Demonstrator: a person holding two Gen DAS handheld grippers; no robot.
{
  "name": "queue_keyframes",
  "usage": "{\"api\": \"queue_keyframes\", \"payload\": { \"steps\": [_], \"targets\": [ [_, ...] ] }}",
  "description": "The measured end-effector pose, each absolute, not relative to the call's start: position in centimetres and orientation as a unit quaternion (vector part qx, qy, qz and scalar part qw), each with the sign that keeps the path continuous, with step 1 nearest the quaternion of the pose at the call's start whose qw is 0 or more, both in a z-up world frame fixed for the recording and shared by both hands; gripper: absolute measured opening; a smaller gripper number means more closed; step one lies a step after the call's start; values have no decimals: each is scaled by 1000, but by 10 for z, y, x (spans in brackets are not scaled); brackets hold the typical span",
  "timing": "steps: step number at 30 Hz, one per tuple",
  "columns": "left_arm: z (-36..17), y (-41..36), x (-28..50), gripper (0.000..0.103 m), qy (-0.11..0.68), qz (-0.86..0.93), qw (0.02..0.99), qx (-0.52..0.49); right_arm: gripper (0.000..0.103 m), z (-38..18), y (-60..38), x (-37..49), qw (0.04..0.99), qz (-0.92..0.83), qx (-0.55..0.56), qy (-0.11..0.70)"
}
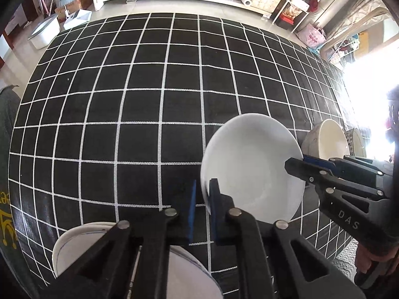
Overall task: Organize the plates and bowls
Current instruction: 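Carry the plain white bowl onto the plate stack and release it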
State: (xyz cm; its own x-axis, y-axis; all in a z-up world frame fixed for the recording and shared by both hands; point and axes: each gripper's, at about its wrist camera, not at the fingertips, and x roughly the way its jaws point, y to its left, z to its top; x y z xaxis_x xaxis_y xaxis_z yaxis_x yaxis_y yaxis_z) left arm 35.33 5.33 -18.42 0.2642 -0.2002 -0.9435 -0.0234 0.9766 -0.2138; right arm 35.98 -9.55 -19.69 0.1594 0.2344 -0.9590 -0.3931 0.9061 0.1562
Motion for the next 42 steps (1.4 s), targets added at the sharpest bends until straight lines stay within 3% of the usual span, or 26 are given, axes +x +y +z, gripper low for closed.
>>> {"api": "queue_keyframes", "payload": {
  "steps": [23,42],
  "targets": [
    [-144,19,291,5,584,-49,809,-43,7,-171,-120,313,767,208,-10,607],
    [-160,-26,233,5,604,-70,793,-46,7,-180,-162,247,760,181,4,625]
  ]
}}
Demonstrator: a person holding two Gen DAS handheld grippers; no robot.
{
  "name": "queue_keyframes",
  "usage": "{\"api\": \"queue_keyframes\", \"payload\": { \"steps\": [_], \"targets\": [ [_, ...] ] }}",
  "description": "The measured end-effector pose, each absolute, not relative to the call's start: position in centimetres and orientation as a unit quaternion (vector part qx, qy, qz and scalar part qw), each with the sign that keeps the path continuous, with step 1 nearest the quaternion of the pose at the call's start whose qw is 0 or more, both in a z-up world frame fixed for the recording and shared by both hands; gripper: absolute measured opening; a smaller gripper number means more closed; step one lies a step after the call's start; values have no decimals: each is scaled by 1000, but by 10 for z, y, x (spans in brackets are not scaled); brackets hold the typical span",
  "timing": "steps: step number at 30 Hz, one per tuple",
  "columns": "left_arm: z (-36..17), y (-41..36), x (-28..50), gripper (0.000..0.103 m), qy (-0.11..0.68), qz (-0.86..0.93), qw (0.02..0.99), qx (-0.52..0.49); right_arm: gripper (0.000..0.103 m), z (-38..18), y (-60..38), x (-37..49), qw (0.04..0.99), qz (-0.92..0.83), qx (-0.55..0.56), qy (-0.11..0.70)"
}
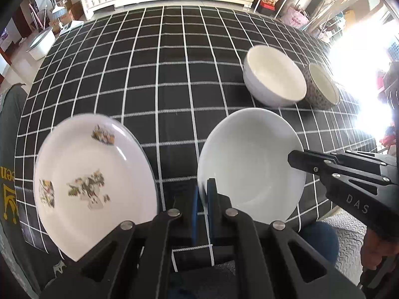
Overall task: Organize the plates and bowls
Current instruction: 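Carry the plain white bowl onto the plate stack and release it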
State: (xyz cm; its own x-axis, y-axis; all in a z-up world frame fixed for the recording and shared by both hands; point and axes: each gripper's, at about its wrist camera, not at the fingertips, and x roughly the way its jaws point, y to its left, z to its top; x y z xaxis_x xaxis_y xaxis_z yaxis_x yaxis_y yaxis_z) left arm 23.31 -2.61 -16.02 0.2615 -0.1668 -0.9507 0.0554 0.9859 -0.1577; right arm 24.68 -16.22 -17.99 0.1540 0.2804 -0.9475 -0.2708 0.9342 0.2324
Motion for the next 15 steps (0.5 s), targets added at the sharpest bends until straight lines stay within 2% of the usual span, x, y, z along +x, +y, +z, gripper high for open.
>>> {"api": "queue_keyframes", "payload": {
  "steps": [15],
  "targets": [
    [-182,-35,219,6,621,-63,780,-53,7,-204,-167,242,741,176,7,648]
  ]
}}
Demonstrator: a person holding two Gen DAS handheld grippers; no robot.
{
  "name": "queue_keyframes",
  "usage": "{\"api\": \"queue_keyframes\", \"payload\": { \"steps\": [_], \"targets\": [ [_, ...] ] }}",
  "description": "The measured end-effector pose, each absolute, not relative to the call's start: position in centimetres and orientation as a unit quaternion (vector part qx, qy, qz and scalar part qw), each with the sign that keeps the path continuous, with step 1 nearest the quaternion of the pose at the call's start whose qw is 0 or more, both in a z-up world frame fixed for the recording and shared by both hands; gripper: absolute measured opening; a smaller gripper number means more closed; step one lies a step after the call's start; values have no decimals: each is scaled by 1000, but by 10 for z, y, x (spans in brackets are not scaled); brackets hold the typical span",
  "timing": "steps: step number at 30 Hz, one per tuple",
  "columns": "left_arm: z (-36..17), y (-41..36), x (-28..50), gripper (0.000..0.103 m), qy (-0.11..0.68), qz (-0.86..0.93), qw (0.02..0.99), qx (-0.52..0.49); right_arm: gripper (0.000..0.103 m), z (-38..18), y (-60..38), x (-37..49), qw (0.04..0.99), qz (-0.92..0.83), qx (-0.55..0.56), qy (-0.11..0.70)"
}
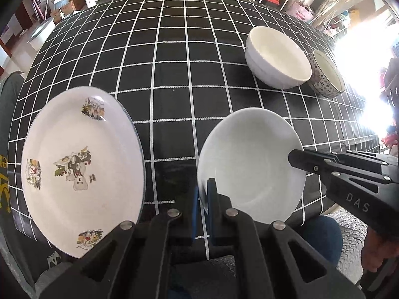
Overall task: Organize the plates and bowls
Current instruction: 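Carry the plain white bowl onto the plate stack and release it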
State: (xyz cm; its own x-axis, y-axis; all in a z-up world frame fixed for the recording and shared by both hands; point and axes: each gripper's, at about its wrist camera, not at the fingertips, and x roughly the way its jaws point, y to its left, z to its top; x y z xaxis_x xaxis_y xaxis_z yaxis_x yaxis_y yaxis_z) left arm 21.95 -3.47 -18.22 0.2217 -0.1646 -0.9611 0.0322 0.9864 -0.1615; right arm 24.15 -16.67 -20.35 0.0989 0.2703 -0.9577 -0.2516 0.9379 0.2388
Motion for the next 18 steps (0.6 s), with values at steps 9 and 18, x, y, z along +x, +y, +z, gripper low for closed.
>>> {"api": "queue_keyframes", "payload": {
  "steps": [9,18],
  "targets": [
    [-186,-32,226,6,621,-66,779,-59,7,-205,-166,245,742,180,9,646],
    [-177,-28,225,6,607,-66,790,-60,7,-200,-163,243,751,181,-12,634]
  ]
}}
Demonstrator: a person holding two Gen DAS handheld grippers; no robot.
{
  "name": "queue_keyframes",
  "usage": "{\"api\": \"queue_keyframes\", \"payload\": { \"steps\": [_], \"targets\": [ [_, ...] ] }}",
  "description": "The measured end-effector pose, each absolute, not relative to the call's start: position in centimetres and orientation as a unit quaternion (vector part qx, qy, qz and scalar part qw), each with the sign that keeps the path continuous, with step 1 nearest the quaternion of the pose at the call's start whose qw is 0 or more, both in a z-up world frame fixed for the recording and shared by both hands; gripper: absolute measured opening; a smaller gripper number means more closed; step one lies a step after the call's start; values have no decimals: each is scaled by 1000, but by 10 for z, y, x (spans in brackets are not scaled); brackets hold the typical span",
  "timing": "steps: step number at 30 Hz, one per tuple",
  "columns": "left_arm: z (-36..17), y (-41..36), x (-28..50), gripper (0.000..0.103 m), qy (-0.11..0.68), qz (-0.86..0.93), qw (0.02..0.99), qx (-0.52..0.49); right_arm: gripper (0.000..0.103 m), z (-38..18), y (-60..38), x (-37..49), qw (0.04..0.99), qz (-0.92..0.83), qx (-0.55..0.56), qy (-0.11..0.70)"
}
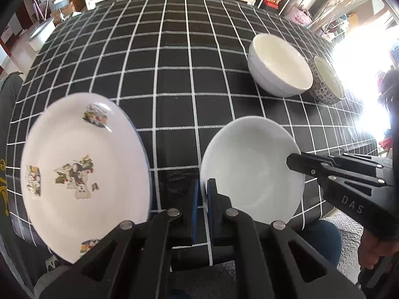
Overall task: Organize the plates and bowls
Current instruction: 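Carry the plain white bowl onto the plate stack and release it, then move the left tool to the cream bowl and grasp its rim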
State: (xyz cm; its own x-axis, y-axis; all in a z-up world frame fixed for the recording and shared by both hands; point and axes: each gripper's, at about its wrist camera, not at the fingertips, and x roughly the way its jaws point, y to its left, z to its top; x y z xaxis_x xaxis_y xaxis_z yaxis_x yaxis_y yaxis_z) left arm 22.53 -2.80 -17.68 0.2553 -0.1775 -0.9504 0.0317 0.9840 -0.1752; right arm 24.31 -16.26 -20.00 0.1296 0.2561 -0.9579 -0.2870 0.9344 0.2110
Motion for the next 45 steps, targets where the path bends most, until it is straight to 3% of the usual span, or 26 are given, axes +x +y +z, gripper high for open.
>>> {"api": "queue_keyframes", "payload": {
  "steps": [9,11,13,16,18,20,22,23,32,45],
  "targets": [
    [-131,-19,220,6,551,-56,832,-32,7,-160,-173,237,798,162,-28,580],
    [-122,-19,220,19,542,-55,838,-29,7,-150,-178,237,805,159,-25,570],
    [-110,-19,221,26,526,-57,848,-37,8,-138,-182,237,814,158,-27,558],
    [-94,-20,223,28,509,-64,857,-42,10,-124,-188,238,823,158,-21,545],
    [-83,-23,228,36,502,-72,861,-44,16,-115,-191,239,831,153,-13,535],
    [-76,-26,232,38,500,-86,861,-40,40,-108,-194,241,838,151,-6,524],
    [-71,-31,240,38,501,-99,859,-33,56,-99,-196,245,848,142,-12,510],
    [-69,-34,245,38,502,-100,859,-30,58,-97,-194,249,850,141,-18,507],
    [-69,-52,293,41,523,-118,843,-29,58,-82,-204,285,848,137,-21,512],
    [-118,-69,380,41,588,-120,798,-46,58,-130,-224,360,784,118,64,606]
  ]
}}
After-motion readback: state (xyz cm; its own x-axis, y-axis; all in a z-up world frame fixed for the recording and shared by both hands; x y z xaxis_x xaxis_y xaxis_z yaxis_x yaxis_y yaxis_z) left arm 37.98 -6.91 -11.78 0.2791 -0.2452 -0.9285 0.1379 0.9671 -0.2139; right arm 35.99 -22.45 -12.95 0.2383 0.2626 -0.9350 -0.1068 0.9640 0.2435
